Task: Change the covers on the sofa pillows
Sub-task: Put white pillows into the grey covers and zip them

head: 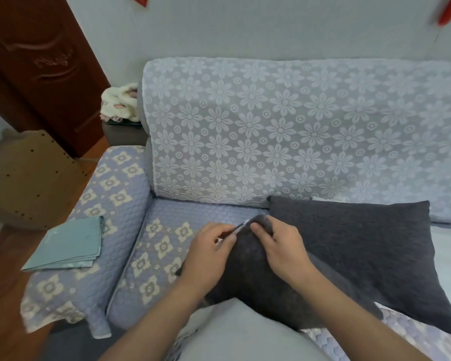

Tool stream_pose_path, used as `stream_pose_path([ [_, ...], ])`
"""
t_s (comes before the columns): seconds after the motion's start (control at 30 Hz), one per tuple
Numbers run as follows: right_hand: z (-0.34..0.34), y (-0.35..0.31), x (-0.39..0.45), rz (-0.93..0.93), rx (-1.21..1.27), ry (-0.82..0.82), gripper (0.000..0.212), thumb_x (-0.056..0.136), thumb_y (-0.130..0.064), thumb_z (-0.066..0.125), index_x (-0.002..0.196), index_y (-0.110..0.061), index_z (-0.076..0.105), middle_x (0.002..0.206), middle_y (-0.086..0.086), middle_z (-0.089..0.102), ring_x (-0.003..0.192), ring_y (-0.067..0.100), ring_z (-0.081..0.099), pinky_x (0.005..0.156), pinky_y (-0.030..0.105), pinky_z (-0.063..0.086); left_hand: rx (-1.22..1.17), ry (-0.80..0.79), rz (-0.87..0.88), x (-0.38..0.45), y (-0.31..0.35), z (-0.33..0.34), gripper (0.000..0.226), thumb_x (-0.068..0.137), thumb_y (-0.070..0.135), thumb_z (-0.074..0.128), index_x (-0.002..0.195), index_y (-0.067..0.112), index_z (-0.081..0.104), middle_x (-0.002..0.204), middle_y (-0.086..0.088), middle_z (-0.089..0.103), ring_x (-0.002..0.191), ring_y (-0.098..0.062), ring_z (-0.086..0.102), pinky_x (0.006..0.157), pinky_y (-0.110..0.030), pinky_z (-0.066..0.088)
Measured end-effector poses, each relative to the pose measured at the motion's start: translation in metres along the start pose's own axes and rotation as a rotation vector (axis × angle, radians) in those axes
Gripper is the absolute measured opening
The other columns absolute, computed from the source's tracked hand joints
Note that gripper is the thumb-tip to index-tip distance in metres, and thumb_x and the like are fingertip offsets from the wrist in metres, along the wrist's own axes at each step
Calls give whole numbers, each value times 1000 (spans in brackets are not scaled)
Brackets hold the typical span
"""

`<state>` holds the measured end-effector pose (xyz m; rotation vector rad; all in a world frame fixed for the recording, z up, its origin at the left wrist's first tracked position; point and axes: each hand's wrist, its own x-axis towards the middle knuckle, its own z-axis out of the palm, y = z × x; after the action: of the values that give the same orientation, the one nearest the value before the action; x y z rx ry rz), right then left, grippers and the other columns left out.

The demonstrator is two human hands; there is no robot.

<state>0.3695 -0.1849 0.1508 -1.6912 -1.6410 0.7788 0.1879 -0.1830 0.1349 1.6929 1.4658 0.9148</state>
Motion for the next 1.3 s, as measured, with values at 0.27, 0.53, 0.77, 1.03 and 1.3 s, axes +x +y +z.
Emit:
stream_pose_path([
  [0.27, 11, 4, -28, 186, 421, -61, 15, 98, -21, 61, 89, -16, 73, 85, -1, 73, 80, 7, 66, 72, 21, 50, -34, -43, -189, -21, 3, 13, 25, 91, 10, 67, 95, 34, 68, 101, 14, 69, 99, -3, 62, 92, -24, 49],
  [0.53, -1, -1, -34, 16, 409, 46, 22, 88, -4, 71, 91, -25, 75, 90, -14, 74, 89, 4, 68, 79, 13, 48, -291, -58, -308, -19, 30, 16, 8, 91, 10, 69, 88, 18, 69, 85, -1, 72, 82, -12, 66, 83, -32, 52],
  [0.77, -2, 7, -37, -345, 11, 196, 13, 88, -13, 71, 96, -22, 77, 93, -14, 66, 90, 9, 61, 80, 26, 49, -486, -143, -387, -17, 38, 12, 37, 95, 45, 59, 74, 16, 68, 74, -8, 62, 74, -15, 57, 73, -39, 46],
  [1.03, -6, 14, -43, -600, -115, 171, 12, 91, -10, 72, 102, -12, 76, 98, -6, 67, 88, 15, 60, 77, 30, 50, -380, -425, -342, -12, 28, -10, 42, 97, 46, 61, 72, 13, 63, 74, -3, 50, 76, -18, 45, 76, -39, 38],
  [1.3, -3, 6, -42, -502, -67, 115, 11, 93, -12, 65, 101, -17, 71, 92, -9, 64, 85, 11, 59, 75, 30, 49, -8, -333, -263, -9, 34, -22, 6, 92, 28, 62, 87, 24, 62, 76, 8, 63, 68, -4, 56, 68, -33, 50],
])
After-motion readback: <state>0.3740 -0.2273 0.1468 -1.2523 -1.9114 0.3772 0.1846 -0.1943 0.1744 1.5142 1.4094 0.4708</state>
